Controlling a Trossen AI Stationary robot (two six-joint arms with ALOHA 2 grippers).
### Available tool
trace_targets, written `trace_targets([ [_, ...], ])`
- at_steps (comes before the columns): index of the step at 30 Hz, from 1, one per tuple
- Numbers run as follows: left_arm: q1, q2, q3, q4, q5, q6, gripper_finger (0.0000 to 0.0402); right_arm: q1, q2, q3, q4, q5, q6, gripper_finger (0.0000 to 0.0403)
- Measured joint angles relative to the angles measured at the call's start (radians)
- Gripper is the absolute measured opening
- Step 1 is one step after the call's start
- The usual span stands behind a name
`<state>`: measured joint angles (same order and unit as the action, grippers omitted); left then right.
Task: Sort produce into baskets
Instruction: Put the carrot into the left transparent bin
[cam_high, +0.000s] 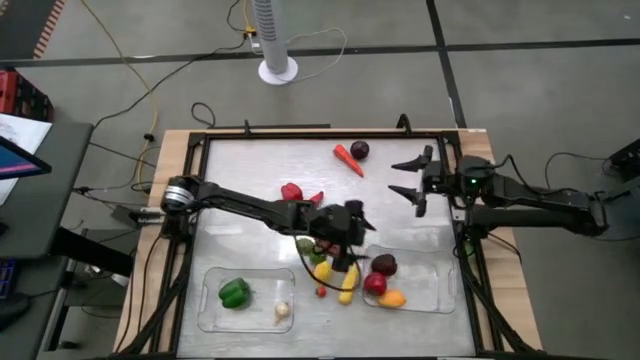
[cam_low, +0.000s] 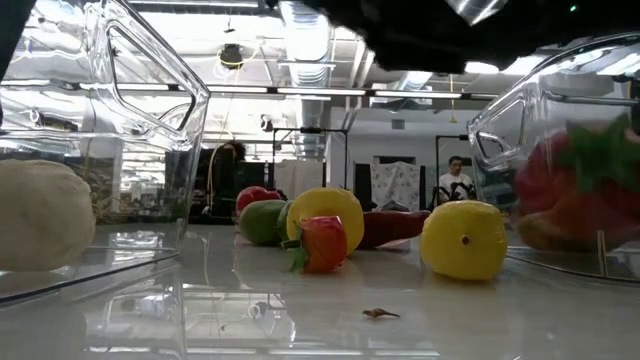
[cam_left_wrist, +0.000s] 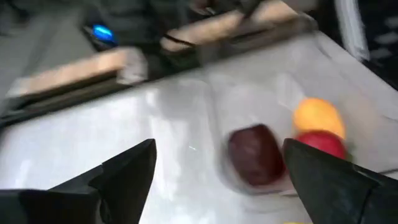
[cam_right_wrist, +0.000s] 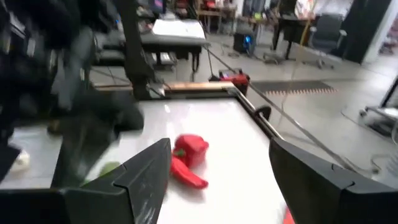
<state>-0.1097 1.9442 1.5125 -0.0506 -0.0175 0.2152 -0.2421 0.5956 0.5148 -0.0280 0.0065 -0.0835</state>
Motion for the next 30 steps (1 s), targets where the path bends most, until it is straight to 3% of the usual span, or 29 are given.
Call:
trace_targets([
  [6, 0.029, -0.195, -0.345, 0.274, -0.102, -0.06, 0.0313, -0.085, 0.224, 0.0, 0.054, 0.044, 0.002, 0.0297],
  [13, 0.059, -0.358, -0.634, 0.497, -0.208, -0.123, 0.0307, -0.19, 0.577, 0.0, 0.311, 0.041, 0.011, 0.0297],
  [20, 0.059, -0.471, -0.794, 0.597, -0.258, -0.138, 0.0307, -0.226, 0.879, -0.001, 0.462, 0.044, 0.023, 0.0297],
  [30, 0.048, -0.617, -0.925, 0.647, -0.27, -0.095, 0.0306, -0.238, 1.082, 0.08, 0.486, 0.088, 0.083, 0.0284],
])
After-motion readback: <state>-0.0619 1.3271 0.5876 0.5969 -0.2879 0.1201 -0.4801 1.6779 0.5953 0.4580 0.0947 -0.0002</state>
